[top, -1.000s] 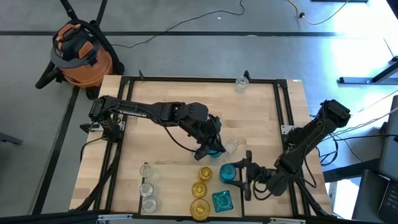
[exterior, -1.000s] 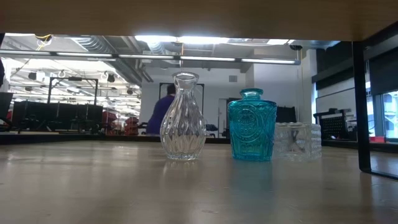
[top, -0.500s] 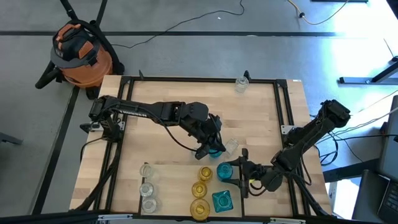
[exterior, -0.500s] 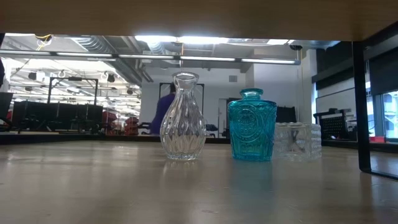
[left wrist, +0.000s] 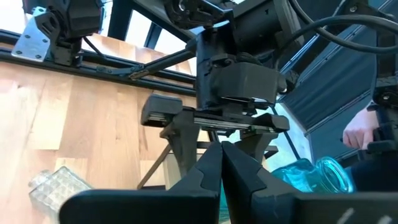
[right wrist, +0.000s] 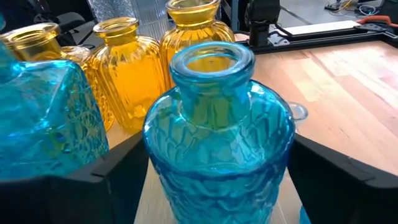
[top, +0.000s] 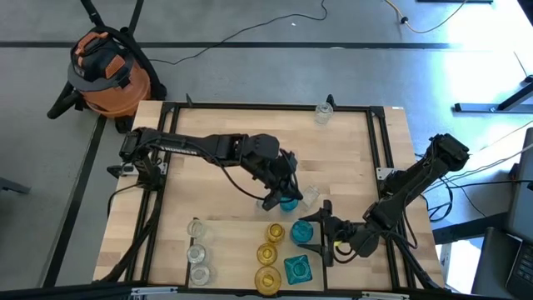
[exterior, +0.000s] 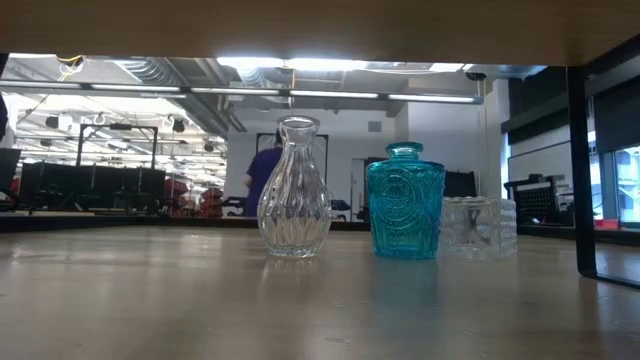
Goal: Sort vases onto shelf
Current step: Put the blue vase on the shelf aligned with the other blue vase
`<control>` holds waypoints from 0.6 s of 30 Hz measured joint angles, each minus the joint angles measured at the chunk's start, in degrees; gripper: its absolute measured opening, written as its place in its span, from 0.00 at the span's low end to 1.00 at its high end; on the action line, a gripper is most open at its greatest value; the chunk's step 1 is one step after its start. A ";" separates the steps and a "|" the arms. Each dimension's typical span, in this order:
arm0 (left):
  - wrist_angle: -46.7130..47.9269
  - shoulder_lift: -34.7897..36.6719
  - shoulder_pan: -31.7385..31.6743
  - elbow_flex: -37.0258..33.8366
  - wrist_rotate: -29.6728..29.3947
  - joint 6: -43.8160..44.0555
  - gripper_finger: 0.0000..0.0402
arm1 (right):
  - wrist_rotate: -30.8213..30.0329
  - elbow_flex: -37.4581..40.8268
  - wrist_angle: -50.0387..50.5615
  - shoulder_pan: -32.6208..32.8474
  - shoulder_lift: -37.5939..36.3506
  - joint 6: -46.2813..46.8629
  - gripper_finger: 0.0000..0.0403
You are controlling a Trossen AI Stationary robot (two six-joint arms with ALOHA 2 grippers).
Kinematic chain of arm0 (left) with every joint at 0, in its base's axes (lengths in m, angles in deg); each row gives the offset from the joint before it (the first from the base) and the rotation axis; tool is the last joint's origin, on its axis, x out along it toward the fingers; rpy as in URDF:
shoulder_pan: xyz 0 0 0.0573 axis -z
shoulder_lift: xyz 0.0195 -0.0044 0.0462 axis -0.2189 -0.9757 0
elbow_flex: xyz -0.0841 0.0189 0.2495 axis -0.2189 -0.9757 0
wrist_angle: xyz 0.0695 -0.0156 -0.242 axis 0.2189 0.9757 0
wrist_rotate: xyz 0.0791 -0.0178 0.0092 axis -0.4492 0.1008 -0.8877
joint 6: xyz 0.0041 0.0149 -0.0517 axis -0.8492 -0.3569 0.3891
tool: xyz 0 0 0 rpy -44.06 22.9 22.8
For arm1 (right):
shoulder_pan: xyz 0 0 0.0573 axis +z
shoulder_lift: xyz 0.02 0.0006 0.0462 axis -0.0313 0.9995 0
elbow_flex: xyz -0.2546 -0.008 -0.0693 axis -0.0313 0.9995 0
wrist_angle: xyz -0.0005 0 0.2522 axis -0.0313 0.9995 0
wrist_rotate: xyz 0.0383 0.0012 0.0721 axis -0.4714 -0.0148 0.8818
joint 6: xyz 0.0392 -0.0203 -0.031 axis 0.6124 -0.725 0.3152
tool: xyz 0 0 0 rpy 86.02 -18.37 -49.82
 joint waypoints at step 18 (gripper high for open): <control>0.02 0.00 -0.75 0.00 0.24 -0.09 0.00 | 0.63 -4.56 3.99 0.00 0.02 -4.76 0.71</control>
